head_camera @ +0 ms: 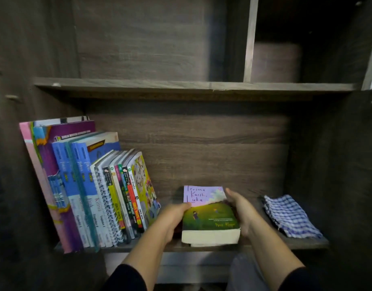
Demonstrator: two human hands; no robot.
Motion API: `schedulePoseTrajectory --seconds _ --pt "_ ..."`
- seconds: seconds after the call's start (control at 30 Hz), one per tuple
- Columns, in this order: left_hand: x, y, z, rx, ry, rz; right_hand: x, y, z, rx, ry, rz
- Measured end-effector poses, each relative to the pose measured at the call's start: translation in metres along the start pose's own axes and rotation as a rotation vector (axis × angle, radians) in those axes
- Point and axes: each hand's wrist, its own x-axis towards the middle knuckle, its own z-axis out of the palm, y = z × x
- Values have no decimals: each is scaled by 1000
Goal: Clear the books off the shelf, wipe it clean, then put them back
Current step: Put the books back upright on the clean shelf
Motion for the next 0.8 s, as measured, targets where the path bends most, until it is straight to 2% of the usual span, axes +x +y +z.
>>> schedulePoseTrajectory --seconds 0.17,0.3,0.4,0.53,0.67,0.8 --pt "-10 9 -12 -23 -86 -22 1 -1 -4 -6 9 28" --pt "-31 36 -25 -40 -59 89 -4 1 -1 -61 123 2" --pt "-45 59 -37 -82 63 210 -12 2 2 -86 150 -1" --pt "-46 66 -46 -178 364 405 -20 3 6 -136 153 -7" --pt "-52 32 -27 203 728 468 -25 8 12 -170 139 -8" --pt "-55 -9 -15 554 764 499 -27 9 15 -184 118 0"
